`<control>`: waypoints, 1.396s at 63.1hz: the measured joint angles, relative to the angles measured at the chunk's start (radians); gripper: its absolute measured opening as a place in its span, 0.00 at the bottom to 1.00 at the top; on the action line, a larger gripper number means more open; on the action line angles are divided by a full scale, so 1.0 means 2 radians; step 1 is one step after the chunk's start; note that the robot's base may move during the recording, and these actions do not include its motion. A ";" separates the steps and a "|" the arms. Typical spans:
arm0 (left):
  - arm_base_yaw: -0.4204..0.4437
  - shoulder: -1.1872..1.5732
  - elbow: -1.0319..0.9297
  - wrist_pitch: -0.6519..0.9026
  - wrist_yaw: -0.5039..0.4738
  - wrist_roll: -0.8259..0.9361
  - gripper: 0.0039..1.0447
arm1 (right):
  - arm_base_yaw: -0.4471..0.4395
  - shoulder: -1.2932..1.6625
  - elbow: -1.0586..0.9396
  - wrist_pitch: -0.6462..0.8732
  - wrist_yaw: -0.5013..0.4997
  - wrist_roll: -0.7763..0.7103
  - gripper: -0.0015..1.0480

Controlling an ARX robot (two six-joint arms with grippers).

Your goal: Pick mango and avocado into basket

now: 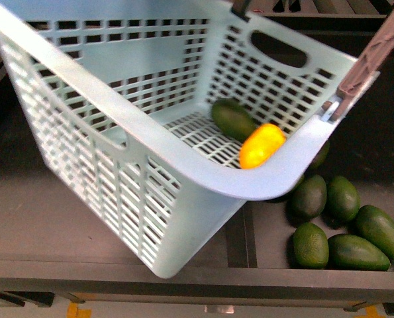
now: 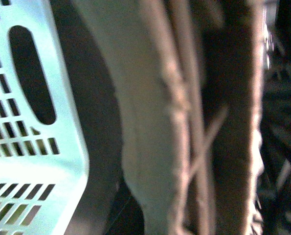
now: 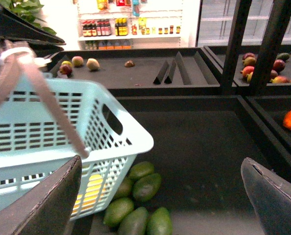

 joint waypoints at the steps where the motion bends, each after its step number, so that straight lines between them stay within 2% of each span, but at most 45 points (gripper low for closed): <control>1: 0.004 0.003 0.003 0.000 -0.019 0.001 0.04 | 0.000 0.000 0.000 0.000 0.000 0.000 0.92; 6: 0.022 0.016 0.013 0.002 -0.046 0.008 0.04 | 0.000 0.000 0.000 0.000 0.000 0.000 0.92; 22: 0.084 0.090 0.080 0.030 -0.042 -0.033 0.04 | 0.000 0.000 0.000 0.000 0.000 0.000 0.92; 39: 0.114 0.203 0.212 0.052 -0.035 -0.088 0.04 | 0.000 0.000 0.000 0.000 0.000 0.000 0.92; 54: 0.150 0.305 0.325 0.075 -0.023 -0.090 0.04 | 0.000 0.000 0.000 0.000 0.000 0.000 0.92; 65: 0.168 0.317 0.305 0.115 -0.001 -0.086 0.04 | 0.000 0.000 0.000 0.000 0.000 0.000 0.92; 74: 0.169 0.283 0.225 0.133 0.030 -0.062 0.04 | 0.000 0.000 0.000 0.000 0.000 0.000 0.92; 88: 0.167 0.233 0.117 0.155 0.031 -0.064 0.04 | 0.000 0.000 0.000 0.000 0.000 0.000 0.92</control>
